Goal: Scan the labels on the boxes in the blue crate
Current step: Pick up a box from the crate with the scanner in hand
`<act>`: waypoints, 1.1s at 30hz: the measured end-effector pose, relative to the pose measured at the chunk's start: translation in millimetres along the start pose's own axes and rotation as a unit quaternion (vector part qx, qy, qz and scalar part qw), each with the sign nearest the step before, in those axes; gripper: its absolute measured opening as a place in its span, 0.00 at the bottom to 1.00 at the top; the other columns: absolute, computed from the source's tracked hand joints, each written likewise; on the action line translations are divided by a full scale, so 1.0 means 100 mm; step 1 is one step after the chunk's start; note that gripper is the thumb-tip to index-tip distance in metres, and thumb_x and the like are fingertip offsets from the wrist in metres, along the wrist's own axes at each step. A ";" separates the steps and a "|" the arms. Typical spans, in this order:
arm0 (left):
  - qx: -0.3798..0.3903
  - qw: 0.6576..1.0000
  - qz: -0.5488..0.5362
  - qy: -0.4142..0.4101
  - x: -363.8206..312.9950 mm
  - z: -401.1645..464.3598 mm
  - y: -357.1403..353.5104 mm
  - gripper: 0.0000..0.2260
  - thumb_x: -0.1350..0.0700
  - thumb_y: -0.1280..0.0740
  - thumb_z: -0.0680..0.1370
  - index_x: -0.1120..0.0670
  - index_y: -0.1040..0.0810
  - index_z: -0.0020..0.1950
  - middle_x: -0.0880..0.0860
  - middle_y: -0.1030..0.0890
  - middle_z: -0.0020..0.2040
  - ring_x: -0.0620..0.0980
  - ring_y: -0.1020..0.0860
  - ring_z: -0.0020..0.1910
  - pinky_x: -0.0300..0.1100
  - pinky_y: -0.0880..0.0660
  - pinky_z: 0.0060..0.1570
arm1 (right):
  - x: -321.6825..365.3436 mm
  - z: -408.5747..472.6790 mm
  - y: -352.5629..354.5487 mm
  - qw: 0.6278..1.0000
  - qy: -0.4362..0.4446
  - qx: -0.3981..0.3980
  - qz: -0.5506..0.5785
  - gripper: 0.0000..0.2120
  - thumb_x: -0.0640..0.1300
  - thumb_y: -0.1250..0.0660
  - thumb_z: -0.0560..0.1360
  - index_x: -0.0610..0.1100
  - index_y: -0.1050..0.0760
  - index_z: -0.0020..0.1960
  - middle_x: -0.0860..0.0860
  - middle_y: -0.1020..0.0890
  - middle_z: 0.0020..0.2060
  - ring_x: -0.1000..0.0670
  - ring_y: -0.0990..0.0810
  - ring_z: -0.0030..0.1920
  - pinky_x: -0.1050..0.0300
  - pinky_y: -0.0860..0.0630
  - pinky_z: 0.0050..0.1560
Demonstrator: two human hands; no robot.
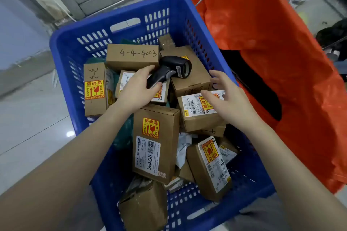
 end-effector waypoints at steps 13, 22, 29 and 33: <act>-0.042 0.999 0.015 0.005 0.08 0.26 -0.15 0.27 0.55 0.29 0.73 0.54 0.33 0.71 0.58 0.28 0.65 0.55 0.29 0.64 0.49 0.29 0.62 | -0.13 0.17 -0.11 0.999 0.002 0.009 -0.042 0.26 0.49 0.36 0.77 0.51 0.38 0.72 0.52 0.28 0.69 0.55 0.32 0.70 0.64 0.38 0.59; -0.055 0.998 0.009 -0.010 -0.20 0.10 0.12 0.28 0.57 0.28 0.73 0.55 0.33 0.72 0.56 0.32 0.61 0.47 0.32 0.55 0.36 0.35 0.51 | -0.10 0.11 0.04 0.999 0.001 -0.011 -0.047 0.24 0.48 0.36 0.77 0.50 0.36 0.71 0.51 0.27 0.68 0.54 0.30 0.68 0.65 0.39 0.57; -0.067 0.997 -0.024 0.006 -0.40 -0.26 0.41 0.25 0.54 0.27 0.70 0.56 0.31 0.64 0.52 0.29 0.56 0.47 0.30 0.53 0.41 0.31 0.50 | -0.08 -0.11 0.19 0.999 -0.005 -0.032 -0.042 0.20 0.45 0.37 0.77 0.47 0.33 0.69 0.50 0.25 0.65 0.53 0.29 0.65 0.64 0.38 0.56; -0.051 0.994 -0.090 0.035 -0.41 -0.48 0.39 0.23 0.57 0.28 0.71 0.53 0.36 0.60 0.40 0.29 0.44 0.41 0.28 0.43 0.32 0.30 0.37 | -0.16 -0.25 0.28 0.997 -0.031 -0.069 -0.029 0.18 0.44 0.36 0.77 0.47 0.30 0.66 0.49 0.24 0.61 0.54 0.28 0.57 0.62 0.35 0.54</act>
Point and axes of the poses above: each hand's wrist, its own z-axis towards the middle knuckle, its own y-axis out of the back of the hand, x = y × z, the point moved 9 cm from there along z, towards the middle knuckle
